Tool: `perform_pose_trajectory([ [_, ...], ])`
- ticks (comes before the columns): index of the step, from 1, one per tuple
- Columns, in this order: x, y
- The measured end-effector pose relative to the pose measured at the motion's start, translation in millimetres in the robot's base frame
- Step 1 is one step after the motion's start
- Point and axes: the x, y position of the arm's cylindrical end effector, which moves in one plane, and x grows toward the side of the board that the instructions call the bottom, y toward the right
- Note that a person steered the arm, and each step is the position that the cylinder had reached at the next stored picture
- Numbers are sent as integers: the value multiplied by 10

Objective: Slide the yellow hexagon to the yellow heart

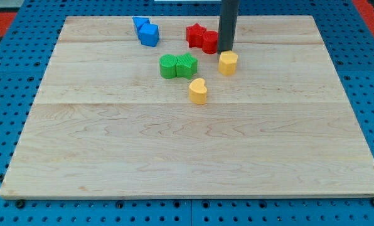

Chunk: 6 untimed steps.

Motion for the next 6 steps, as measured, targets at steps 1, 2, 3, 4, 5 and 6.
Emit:
perform_pose_trajectory([
  [1, 396, 11],
  [2, 177, 219],
  [3, 366, 559],
  [4, 691, 52],
  [5, 723, -83],
  [6, 723, -83],
])
